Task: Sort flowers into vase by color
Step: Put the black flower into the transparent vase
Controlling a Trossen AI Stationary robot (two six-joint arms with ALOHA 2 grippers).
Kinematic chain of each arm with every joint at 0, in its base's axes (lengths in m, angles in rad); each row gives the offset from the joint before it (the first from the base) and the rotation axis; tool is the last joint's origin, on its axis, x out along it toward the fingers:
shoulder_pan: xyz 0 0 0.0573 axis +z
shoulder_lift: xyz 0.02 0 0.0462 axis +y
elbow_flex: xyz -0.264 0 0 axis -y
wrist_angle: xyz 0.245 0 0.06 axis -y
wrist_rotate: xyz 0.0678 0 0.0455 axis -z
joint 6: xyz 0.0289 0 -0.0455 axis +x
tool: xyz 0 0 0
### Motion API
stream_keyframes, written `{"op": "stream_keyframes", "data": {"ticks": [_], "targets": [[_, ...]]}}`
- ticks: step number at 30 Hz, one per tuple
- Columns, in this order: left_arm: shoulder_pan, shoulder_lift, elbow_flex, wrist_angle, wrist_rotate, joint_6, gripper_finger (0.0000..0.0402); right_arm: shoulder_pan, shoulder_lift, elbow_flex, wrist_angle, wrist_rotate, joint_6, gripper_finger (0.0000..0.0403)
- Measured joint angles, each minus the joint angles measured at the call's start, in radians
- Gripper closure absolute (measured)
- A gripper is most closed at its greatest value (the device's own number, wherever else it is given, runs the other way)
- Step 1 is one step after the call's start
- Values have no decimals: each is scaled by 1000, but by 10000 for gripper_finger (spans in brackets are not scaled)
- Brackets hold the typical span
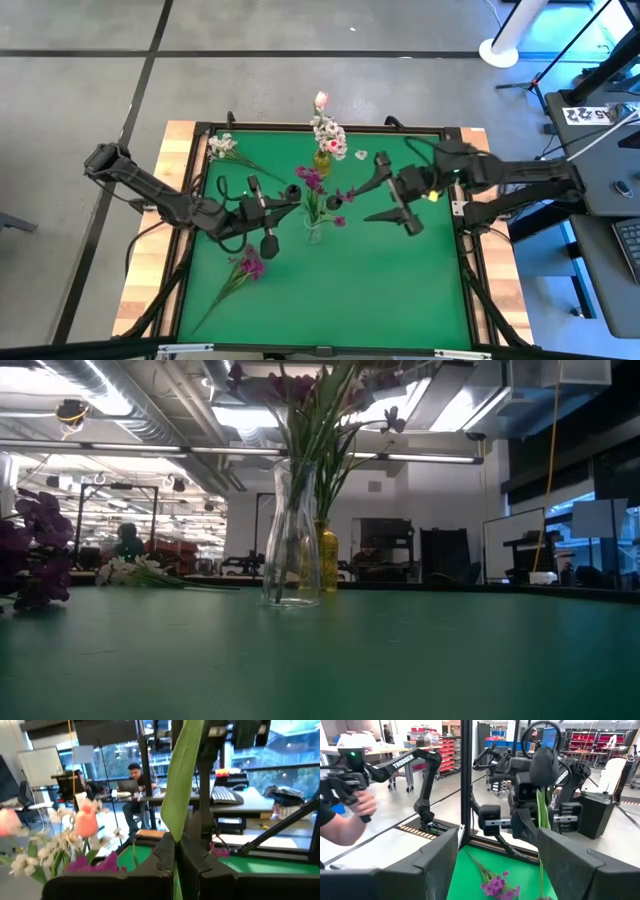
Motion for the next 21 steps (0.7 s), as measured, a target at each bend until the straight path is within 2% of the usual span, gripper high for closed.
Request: {"op": "stream_keyframes", "data": {"ticks": [5, 9, 12, 21], "targets": [[27, 0, 1, -76, 17, -91, 401, 0, -47, 0, -44, 0, 0, 134], [48, -1, 2, -162, 19, -180, 401, 0, -39, 0, -55, 0, 0, 134], [62, 4, 0, -217, 64, -231, 401, -1, -21, 0, -62, 1, -1, 134], [72, 30, 0, -212, 87, -254, 401, -1, 5, 0, -78, 2, 0, 134]]}}
